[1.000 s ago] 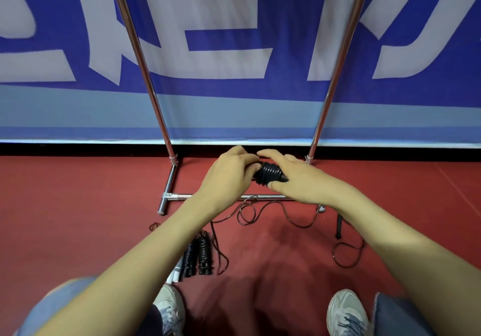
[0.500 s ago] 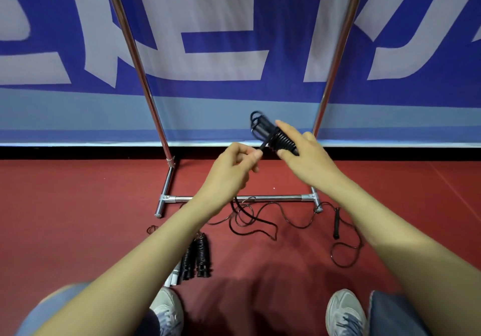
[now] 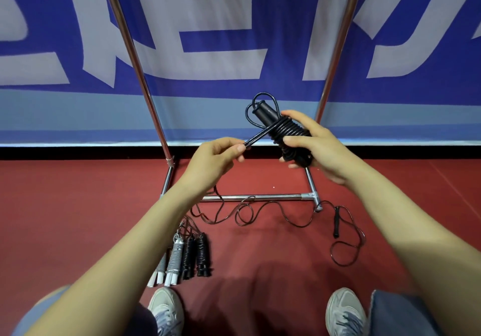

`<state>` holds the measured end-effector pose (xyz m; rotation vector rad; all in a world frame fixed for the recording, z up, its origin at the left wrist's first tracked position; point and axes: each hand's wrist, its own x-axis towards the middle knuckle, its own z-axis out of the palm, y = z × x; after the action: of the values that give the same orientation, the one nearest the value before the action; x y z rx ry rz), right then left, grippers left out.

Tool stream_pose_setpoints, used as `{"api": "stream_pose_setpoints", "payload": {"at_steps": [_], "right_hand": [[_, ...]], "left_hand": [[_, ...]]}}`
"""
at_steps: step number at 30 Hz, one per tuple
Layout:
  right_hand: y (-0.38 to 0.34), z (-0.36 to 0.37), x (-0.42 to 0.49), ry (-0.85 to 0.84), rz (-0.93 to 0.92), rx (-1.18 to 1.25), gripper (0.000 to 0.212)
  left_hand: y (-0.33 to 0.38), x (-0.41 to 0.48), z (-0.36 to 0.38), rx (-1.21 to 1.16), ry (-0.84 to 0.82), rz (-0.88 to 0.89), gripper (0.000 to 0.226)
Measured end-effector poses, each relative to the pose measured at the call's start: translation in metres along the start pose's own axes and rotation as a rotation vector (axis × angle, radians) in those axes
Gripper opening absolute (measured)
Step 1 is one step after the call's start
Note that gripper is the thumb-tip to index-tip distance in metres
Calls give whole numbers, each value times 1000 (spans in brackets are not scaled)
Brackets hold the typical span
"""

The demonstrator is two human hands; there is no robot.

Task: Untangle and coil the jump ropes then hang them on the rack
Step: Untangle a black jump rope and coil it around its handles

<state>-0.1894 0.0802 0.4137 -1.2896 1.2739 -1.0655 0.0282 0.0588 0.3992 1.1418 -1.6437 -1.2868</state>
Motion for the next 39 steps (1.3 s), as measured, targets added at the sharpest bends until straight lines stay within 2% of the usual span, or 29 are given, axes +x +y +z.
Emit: {"api": "stream_pose_setpoints", "payload": {"at_steps": [4, 9, 14, 16, 18, 21, 24, 26, 31, 35, 37, 39], "right_hand": [[-1, -3, -4, -99, 23, 125, 49], [-3, -5, -14, -401, 15, 257, 52], [-4, -7, -20, -687, 149, 192, 56], [-5, -5, -22, -784, 196, 116, 55], [-4, -1, -23, -836, 238, -1, 53], [0, 3, -24, -833, 258, -201, 46], [4, 7, -23, -804, 301, -348, 43], [8, 10, -21, -798, 312, -405, 43], [7, 18, -16, -666, 240, -504, 51], [10, 17, -9, -550, 214, -571, 60], [12, 17, -6, -503, 164, -605, 65], [16, 19, -5, -429, 78, -690, 73]], "left_hand": [[-1, -3, -4, 63, -7, 33, 19], [-6, -2, -3, 348, -38, 135, 24], [-10, 2, -23, 596, -89, 356, 13], [-12, 3, -29, 692, -158, 440, 25], [-14, 4, -28, 785, -273, 435, 34], [-15, 7, -24, 780, -399, 354, 25], [-12, 9, -15, 835, -424, 306, 16], [-9, 10, -11, 844, -410, 338, 14], [-1, 9, -10, 818, -250, 324, 13], [4, 2, 4, 910, -98, 340, 19], [6, -1, 9, 969, -23, 368, 20], [7, -4, 10, 922, 25, 381, 19]]}}
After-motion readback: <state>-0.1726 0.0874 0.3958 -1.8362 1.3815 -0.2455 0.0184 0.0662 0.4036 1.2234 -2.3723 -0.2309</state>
